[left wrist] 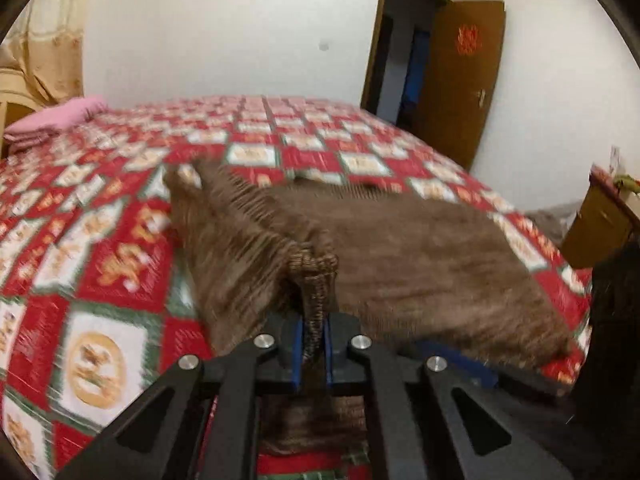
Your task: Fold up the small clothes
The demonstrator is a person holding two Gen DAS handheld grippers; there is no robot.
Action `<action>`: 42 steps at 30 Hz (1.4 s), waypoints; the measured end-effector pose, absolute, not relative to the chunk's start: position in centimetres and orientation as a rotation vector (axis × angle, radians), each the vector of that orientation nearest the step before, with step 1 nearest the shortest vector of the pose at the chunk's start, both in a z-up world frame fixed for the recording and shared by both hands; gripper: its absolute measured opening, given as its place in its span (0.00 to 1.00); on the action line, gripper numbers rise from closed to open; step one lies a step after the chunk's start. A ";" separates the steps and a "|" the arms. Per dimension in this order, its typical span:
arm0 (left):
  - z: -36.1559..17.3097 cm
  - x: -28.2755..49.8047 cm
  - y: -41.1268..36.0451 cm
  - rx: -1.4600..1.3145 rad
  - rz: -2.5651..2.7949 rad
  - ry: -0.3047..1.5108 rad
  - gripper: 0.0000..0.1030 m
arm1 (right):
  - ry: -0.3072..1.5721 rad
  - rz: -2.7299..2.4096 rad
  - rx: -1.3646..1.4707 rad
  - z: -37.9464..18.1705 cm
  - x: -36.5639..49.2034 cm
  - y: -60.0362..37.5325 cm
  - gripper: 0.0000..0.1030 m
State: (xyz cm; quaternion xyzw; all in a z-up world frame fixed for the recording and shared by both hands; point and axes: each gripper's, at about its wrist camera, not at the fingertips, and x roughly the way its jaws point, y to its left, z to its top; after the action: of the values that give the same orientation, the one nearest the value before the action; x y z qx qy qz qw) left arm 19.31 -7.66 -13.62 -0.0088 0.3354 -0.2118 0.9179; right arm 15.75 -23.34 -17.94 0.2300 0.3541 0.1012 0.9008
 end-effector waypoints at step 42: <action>-15.0 20.6 -5.1 -0.283 -0.572 0.745 0.07 | 1.060 0.595 -0.122 -16.7 39.6 -8.4 0.22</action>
State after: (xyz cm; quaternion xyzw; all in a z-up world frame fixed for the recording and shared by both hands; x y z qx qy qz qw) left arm 20.60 -5.05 -14.97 -0.1357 0.3576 -0.2749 0.8821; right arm 39.55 -8.38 -16.66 -0.0574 0.4977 0.2792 0.8192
